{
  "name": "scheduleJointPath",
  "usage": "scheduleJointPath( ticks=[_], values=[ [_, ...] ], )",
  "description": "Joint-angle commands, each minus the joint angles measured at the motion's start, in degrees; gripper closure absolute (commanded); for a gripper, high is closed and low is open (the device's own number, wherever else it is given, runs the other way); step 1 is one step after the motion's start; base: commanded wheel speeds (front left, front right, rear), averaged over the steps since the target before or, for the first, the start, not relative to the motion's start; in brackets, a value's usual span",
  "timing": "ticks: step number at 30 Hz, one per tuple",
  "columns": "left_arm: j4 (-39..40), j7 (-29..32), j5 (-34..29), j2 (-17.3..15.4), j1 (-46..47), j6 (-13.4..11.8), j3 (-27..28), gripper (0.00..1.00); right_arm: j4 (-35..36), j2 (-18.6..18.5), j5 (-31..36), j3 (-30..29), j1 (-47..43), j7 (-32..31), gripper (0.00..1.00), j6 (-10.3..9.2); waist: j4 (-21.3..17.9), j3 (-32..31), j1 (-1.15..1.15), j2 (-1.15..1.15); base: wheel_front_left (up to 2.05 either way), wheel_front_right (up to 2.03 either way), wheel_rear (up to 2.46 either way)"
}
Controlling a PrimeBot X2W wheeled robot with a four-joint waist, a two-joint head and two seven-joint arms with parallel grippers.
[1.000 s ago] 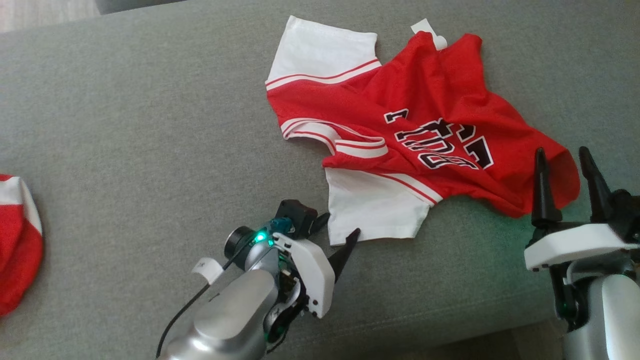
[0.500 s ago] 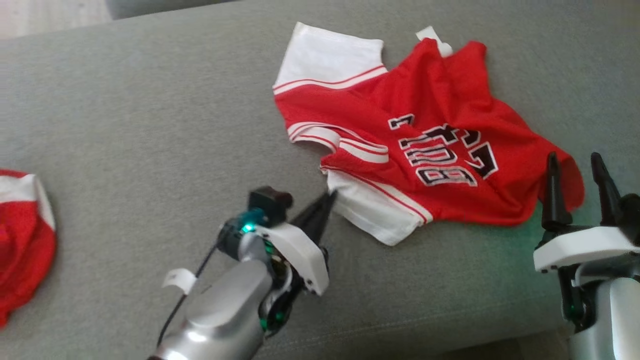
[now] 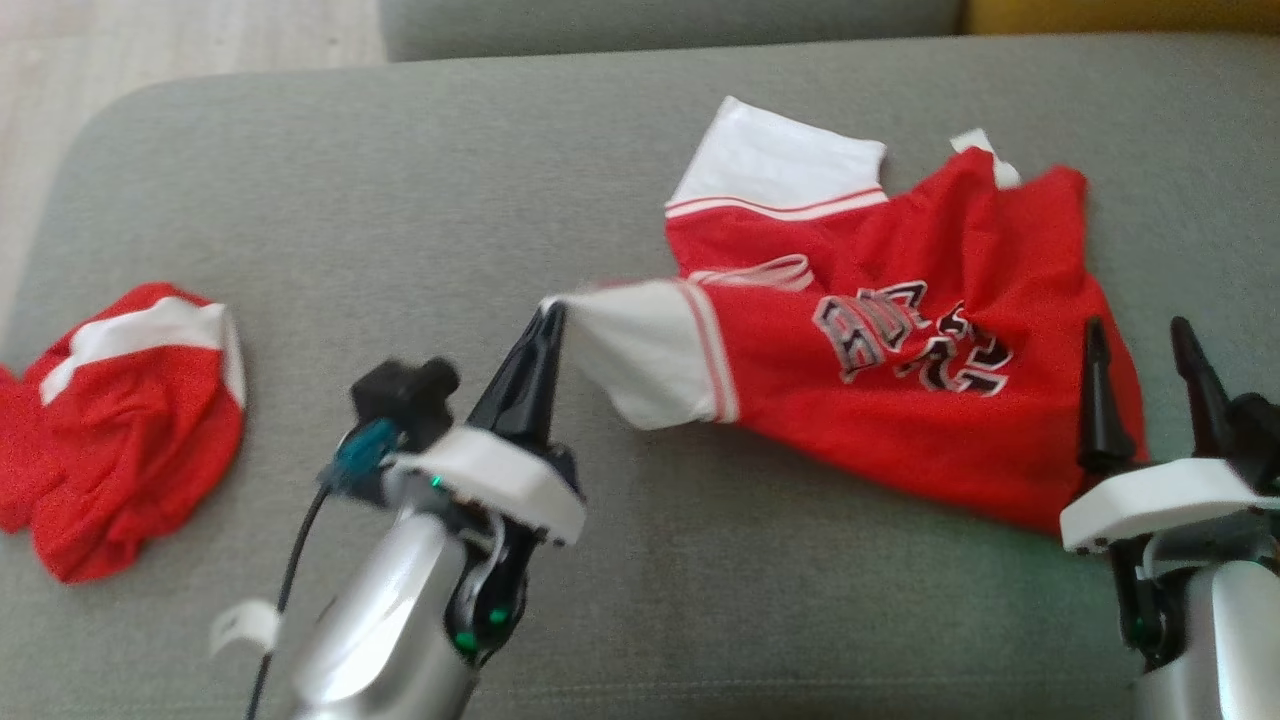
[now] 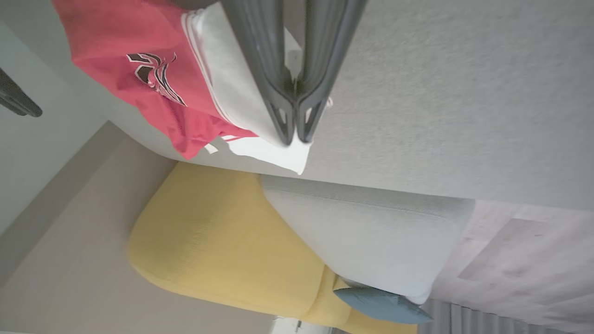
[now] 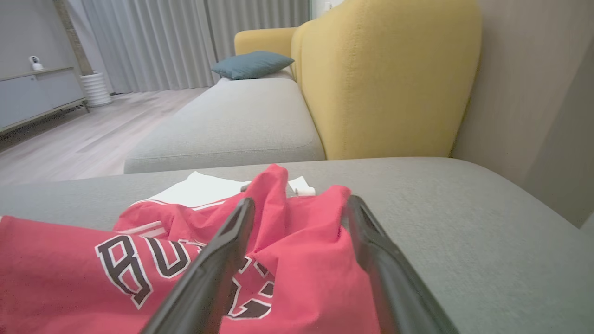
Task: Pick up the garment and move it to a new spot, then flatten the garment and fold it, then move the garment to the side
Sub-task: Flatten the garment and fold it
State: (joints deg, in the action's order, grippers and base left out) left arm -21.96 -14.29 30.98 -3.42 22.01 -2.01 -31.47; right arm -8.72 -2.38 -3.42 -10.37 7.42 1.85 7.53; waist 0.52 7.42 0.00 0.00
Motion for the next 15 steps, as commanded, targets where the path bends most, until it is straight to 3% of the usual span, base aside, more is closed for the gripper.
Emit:
scheduleJointPath(
  ticks=[1,7,11,12,13,14,15],
  values=[
    [2.88,-0.7,-1.38,-0.72,0.33,-0.28,3.74,1.0,1.69,-0.5,0.53,1.75,0.17,-0.25,0.0,-0.04,1.6,-1.14,0.0,0.0,0.0,0.0,0.0],
    [4.52,-0.7,-6.24,-0.47,-4.83,-0.36,9.81,1.0,1.38,-0.5,0.29,3.0,-0.69,-0.86,0.0,-0.04,2.95,-1.93,0.0,0.0,0.0,0.0,0.0],
    [1.63,-0.7,-9.42,-0.34,-7.39,0.93,9.7,1.0,0.67,-0.5,0.0,3.77,-1.21,-1.37,0.0,-0.04,3.24,-2.26,0.0,0.0,0.0,0.0,0.0],
    [0.6,-0.7,-9.91,-0.29,-7.87,1.11,9.48,0.83,0.49,-0.5,-0.04,3.94,-1.24,-1.5,0.0,-0.04,3.25,-2.32,0.0,0.0,0.0,0.0,0.0],
    [-0.14,-0.71,-10.21,-0.2,-8.22,1.17,9.47,0.55,0.31,-0.5,-0.07,4.15,-1.21,-1.65,0.0,-0.04,3.27,-2.38,0.0,0.0,0.0,0.0,0.0],
    [-0.47,-0.71,-10.26,-0.08,-8.49,1.05,9.77,0.0,0.15,-0.5,-0.07,4.44,-1.08,-1.83,0.0,-0.04,3.29,-2.41,0.0,0.0,0.0,0.0,0.0],
    [-0.41,-0.71,-10.18,0.14,-8.92,0.95,10.34,0.0,-0.08,-0.5,-0.08,4.82,-0.47,-2.27,0.0,-0.04,3.42,-2.39,0.0,0.0,0.0,0.0,0.0]
  ],
)
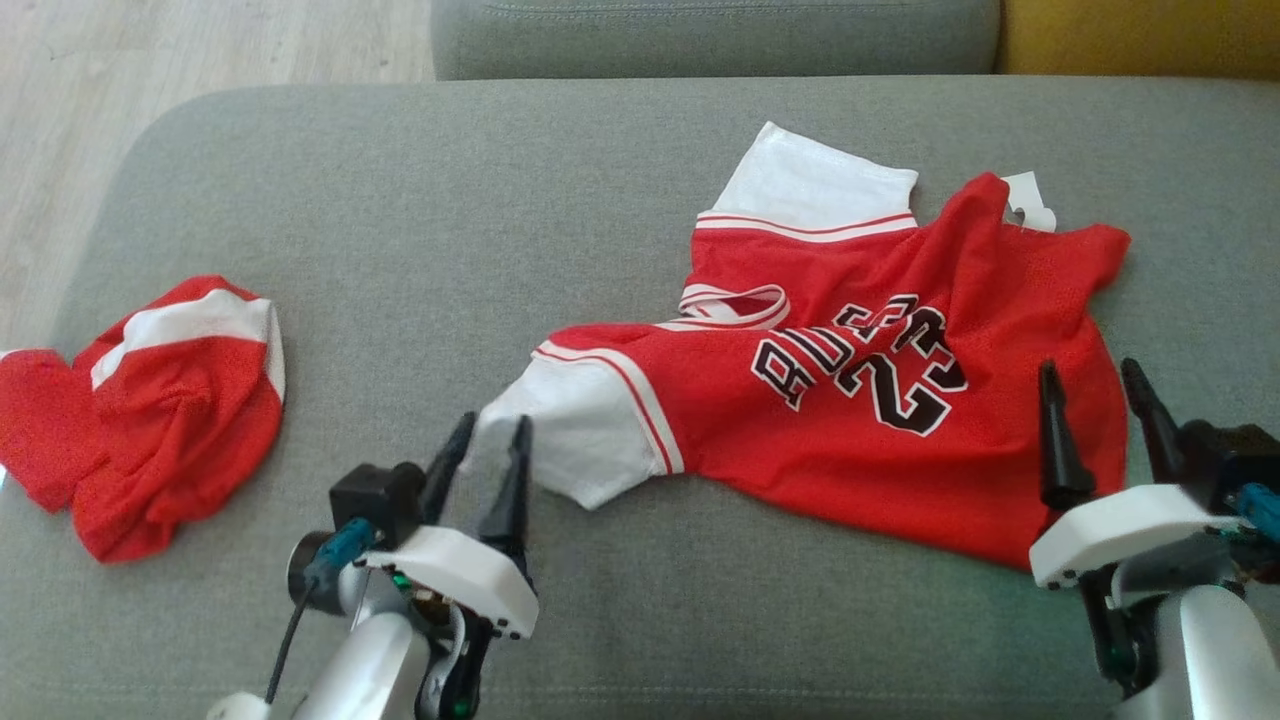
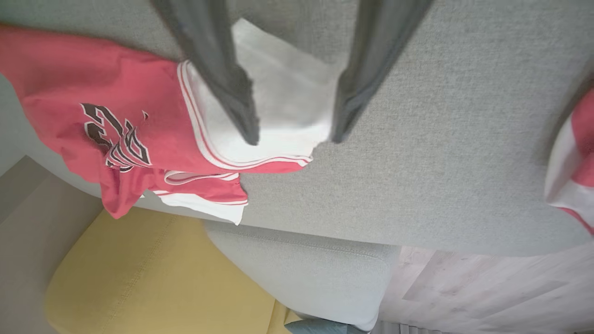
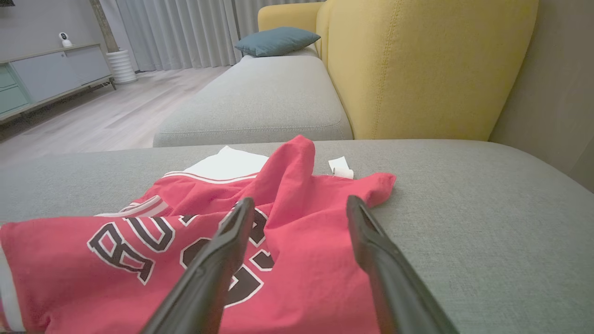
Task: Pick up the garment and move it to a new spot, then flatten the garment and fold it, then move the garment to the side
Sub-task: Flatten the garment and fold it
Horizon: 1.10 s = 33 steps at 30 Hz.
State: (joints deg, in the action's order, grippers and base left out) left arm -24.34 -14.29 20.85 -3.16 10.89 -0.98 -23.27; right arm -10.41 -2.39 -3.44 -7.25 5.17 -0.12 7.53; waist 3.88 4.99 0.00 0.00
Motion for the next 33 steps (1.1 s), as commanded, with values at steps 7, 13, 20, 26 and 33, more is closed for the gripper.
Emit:
scheduleJointPath(
  ticks=[7,13,20,26,33],
  values=[
    [7.57,-0.71,-0.3,0.24,1.71,0.58,3.05,0.0,-0.03,-0.49,1.32,1.14,7.82,-3.08,0.0,-0.04,3.27,1.68,0.0,0.0,0.0,0.0,0.0],
    [9.59,-0.71,0.88,0.26,2.38,0.78,0.91,0.0,-4.33,-0.49,2.96,1.61,14.57,-7.48,0.0,-0.04,6.98,3.71,0.0,0.0,0.0,0.0,0.0],
    [10.81,-0.71,3.22,0.27,3.98,0.56,-2.75,0.0,-15.05,-0.49,8.05,1.56,24.63,-14.23,0.0,-0.04,12.69,7.74,0.0,0.0,0.0,0.0,0.0],
    [11.84,-0.71,5.39,0.27,5.21,0.12,-4.8,0.0,-25.12,-2.76,13.48,0.44,31.97,-19.37,0.0,-0.04,16.83,11.02,0.0,0.0,0.0,0.0,0.0],
    [12.69,-0.71,6.9,0.28,6.35,-0.19,-5.87,0.0,-33.14,-5.78,18.93,-2.43,37.57,-23.81,0.0,-0.04,19.28,13.59,0.0,0.0,0.0,0.0,0.0]
  ],
)
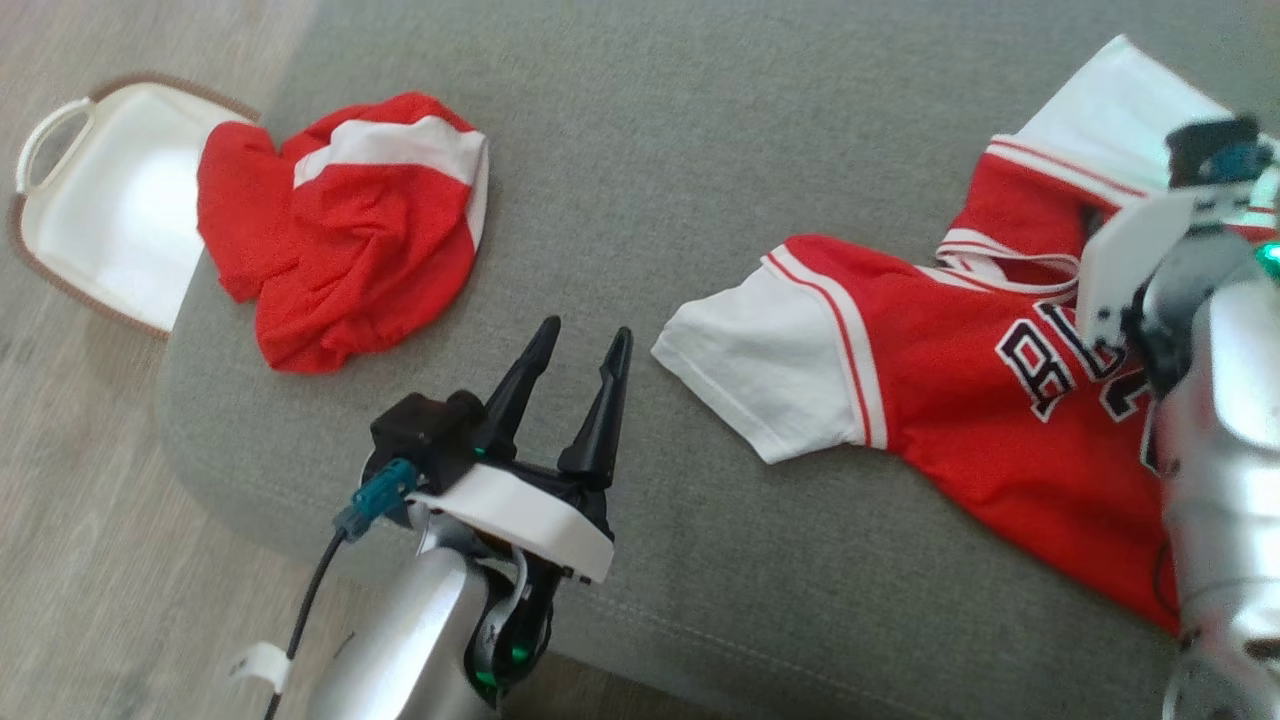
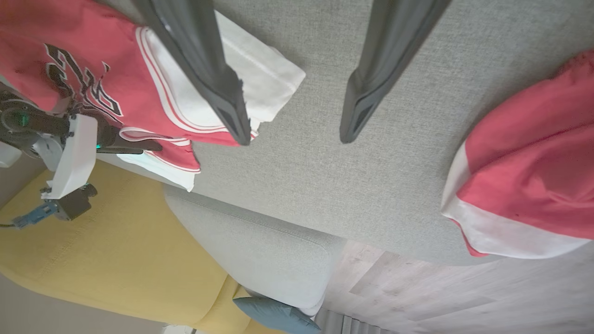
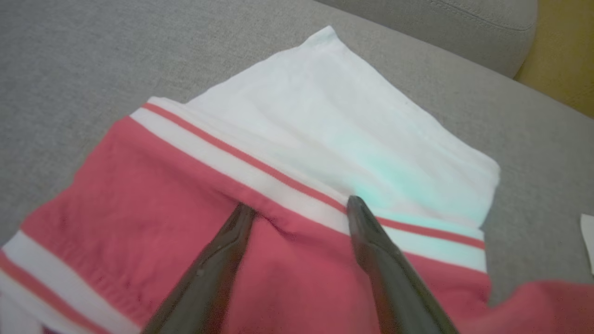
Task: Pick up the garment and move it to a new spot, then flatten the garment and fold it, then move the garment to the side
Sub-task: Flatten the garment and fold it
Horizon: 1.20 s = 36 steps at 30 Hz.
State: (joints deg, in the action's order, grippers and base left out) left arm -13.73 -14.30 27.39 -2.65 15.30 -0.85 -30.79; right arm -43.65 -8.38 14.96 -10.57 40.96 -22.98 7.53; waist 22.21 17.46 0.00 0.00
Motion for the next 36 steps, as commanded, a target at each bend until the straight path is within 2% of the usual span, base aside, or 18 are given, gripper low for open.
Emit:
scheduleJointPath(
  ticks=[1,5,6,7,12,19,20,30,31,32,36],
  values=[
    [2.18,-0.7,0.46,-0.23,2.06,-0.34,1.56,0.0,-0.8,0.15,0.87,0.53,2.49,-1.53,0.0,-0.04,1.08,1.38,0.0,0.0,0.0,0.0,0.0],
    [2.52,-0.7,0.79,-0.23,2.41,-0.47,1.16,0.0,-4.58,-0.3,2.57,-0.49,4.56,-4.77,0.0,-0.04,1.38,2.22,0.0,0.0,0.0,0.0,0.0],
    [2.57,-0.7,0.86,-0.23,2.52,-0.48,1.06,0.0,-5.47,-0.3,2.6,-0.81,4.98,-5.53,0.62,-0.04,1.43,2.38,0.0,0.0,0.0,0.0,0.0],
    [2.61,-0.7,0.91,-0.23,2.64,-0.5,0.95,0.0,-6.12,-0.25,2.5,-1.2,5.38,-5.93,1.0,-0.04,1.48,2.52,0.0,0.0,0.0,0.0,0.0],
    [2.94,-0.7,1.16,-0.23,3.26,-0.65,0.51,0.0,-6.53,-0.14,2.87,-2.75,7.6,-2.94,1.0,-0.04,1.7,3.26,0.0,0.0,0.0,0.0,0.0],
    [3.29,-0.7,1.43,-0.23,3.93,-0.32,-0.23,0.0,-4.9,-0.11,4.52,-4.64,15.0,8.53,1.0,-0.04,2.49,4.59,0.0,0.0,0.0,0.0,0.0],
    [3.29,-0.7,1.43,-0.23,3.93,-0.32,-0.23,0.0,-4.9,-0.11,4.52,-4.64,15.0,8.53,1.0,-0.04,2.49,4.59,0.0,0.0,0.0,0.0,0.0],
    [3.41,-0.7,1.95,-0.23,4.29,-0.26,-1.25,0.0,-7.75,-1.93,13.1,-6.07,24.79,19.17,1.0,-0.04,3.75,5.48,0.0,0.0,0.0,0.0,0.0],
    [3.37,-0.7,1.96,-0.23,4.31,-0.3,-1.2,0.0,-8.1,-1.9,13.99,-6.5,25.24,19.98,0.87,-0.04,3.66,5.47,0.0,0.0,0.0,0.0,0.0],
    [3.32,-0.7,1.95,-0.23,4.32,-0.37,-1.12,0.0,-8.51,-1.7,14.99,-6.89,25.48,20.61,0.0,-0.04,3.49,5.39,0.0,0.0,0.0,0.0,0.0],
    [3.19,-0.7,1.69,-0.23,4.19,-0.56,-0.88,0.0,-11.21,-0.08,17.27,-8.49,24.65,22.27,0.0,-0.04,2.33,4.12,0.0,0.0,0.0,0.0,0.0]
  ],
)
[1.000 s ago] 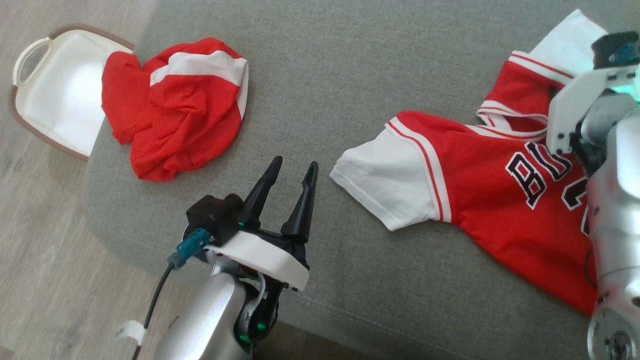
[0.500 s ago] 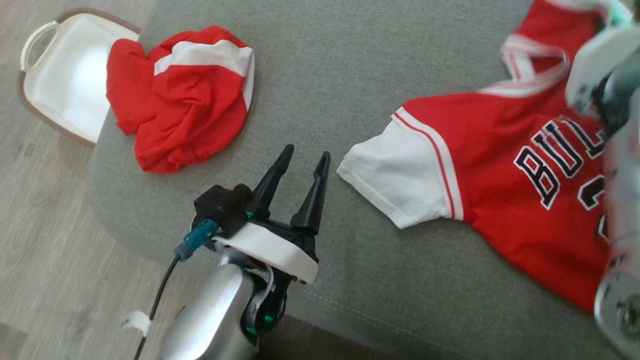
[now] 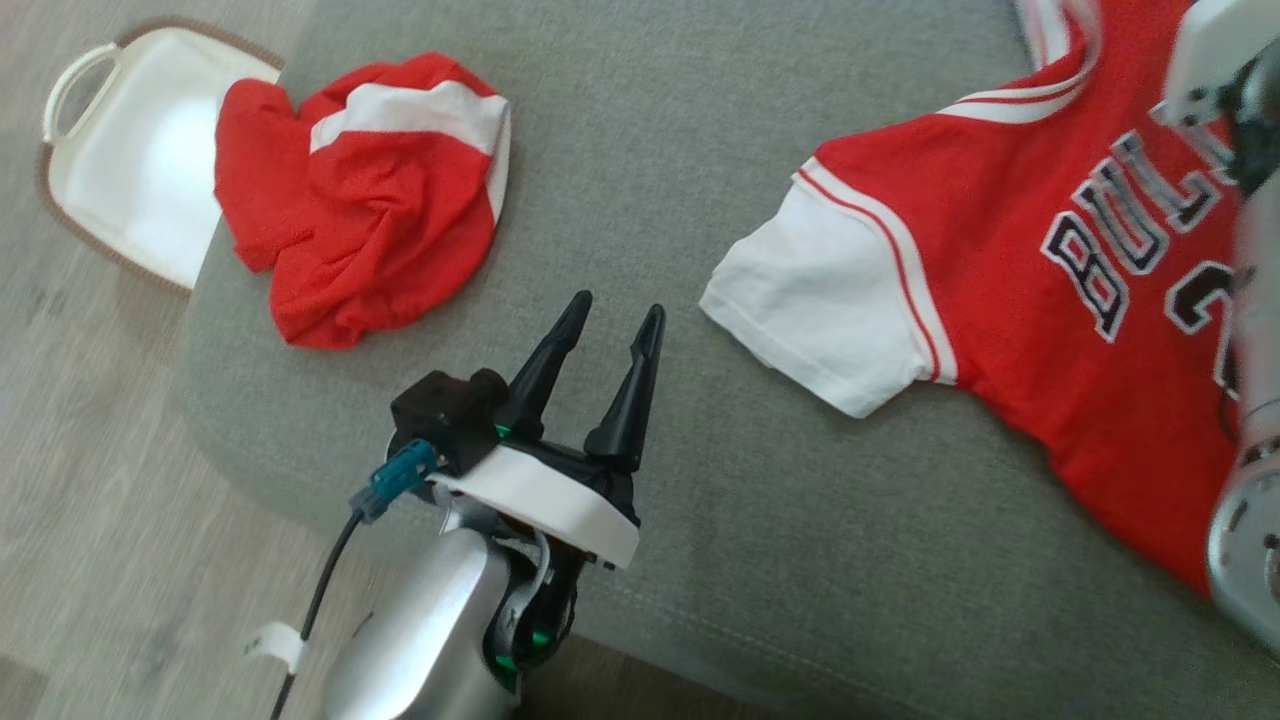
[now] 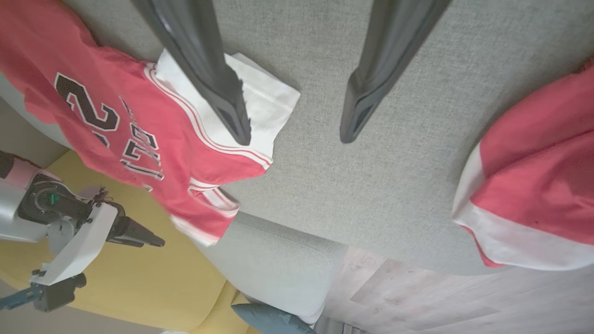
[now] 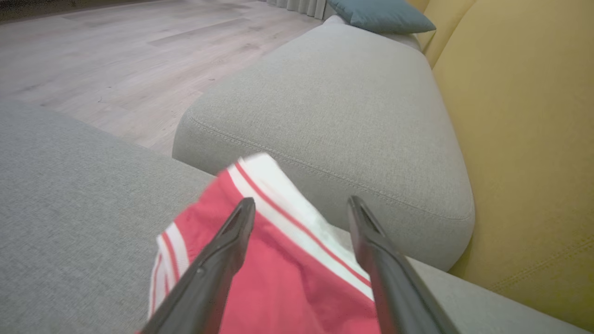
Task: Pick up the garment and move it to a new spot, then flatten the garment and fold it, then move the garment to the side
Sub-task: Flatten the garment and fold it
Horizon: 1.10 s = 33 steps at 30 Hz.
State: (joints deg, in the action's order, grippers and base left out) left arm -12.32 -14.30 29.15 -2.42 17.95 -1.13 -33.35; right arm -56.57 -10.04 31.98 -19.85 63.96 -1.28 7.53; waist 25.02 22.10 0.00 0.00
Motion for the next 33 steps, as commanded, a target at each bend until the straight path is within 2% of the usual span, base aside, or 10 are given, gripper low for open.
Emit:
scheduleJointPath(
  ticks=[1,7,12,16,18,21,24,25,28,33],
  values=[
    [1.76,-0.7,-0.2,-0.46,1.46,-0.36,1.78,0.0,1.05,1.72,0.53,0.16,1.19,0.95,0.0,-0.04,-0.92,-1.04,0.0,0.0,0.0,0.0,0.0],
    [0.91,-0.7,-1.71,-0.46,0.69,-0.63,3.42,0.0,-2.03,4.02,-0.03,-2.79,-3.21,4.85,0.0,-0.04,-4.99,-6.05,0.0,0.0,0.0,0.0,0.0],
    [0.04,-0.7,-2.88,-0.46,-0.48,-1.15,5.25,0.0,-4.52,6.33,-5.43,-3.35,-7.83,12.02,0.0,-0.04,-9.41,-11.22,0.0,0.0,0.0,0.0,0.0],
    [-0.72,-0.7,-3.69,-0.46,-1.51,-1.71,7.25,0.0,-6.24,7.07,-11.77,1.1,-12.41,15.73,0.0,-0.04,-13.1,-14.9,0.0,0.0,0.0,0.0,0.0],
    [-1.24,-0.7,-3.96,-0.46,-1.85,-1.91,8.25,0.0,-5.87,7.11,-17.71,5.9,-14.73,16.17,0.0,-0.04,-14.53,-16.52,0.0,0.0,0.0,0.0,0.0],
    [-1.91,-0.7,-4.33,-0.46,-2.46,-2.37,10.54,0.0,3.1,7.13,-27.37,14.73,-21.77,16.24,0.0,-0.04,-17.0,-18.36,0.0,0.0,0.0,0.0,0.0],
    [-2.39,-0.7,-4.99,-0.46,-3.28,-2.4,12.85,0.0,14.32,7.14,-32.66,19.55,-31.79,16.26,0.0,-0.04,-19.15,-19.53,0.0,0.0,0.0,0.0,0.0],
    [-2.57,-0.7,-5.87,-0.46,-3.77,-2.05,14.04,0.0,21.78,7.14,-35.92,20.81,-38.31,16.26,0.0,-0.04,-20.17,-19.98,0.0,0.0,0.0,0.0,0.0],
    [-2.92,-0.7,-7.01,-0.46,-4.79,-1.62,15.95,0.0,31.42,7.15,-38.59,21.65,-47.22,16.27,0.0,-0.04,-21.61,-20.26,0.0,0.0,0.0,0.0,0.0],
    [-3.97,-0.7,-8.52,-0.46,-5.63,-0.91,17.65,0.0,41.02,7.15,-40.8,20.09,-55.96,16.27,0.0,-0.04,-23.16,-19.51,0.0,0.0,0.0,0.0,0.0]
  ],
)
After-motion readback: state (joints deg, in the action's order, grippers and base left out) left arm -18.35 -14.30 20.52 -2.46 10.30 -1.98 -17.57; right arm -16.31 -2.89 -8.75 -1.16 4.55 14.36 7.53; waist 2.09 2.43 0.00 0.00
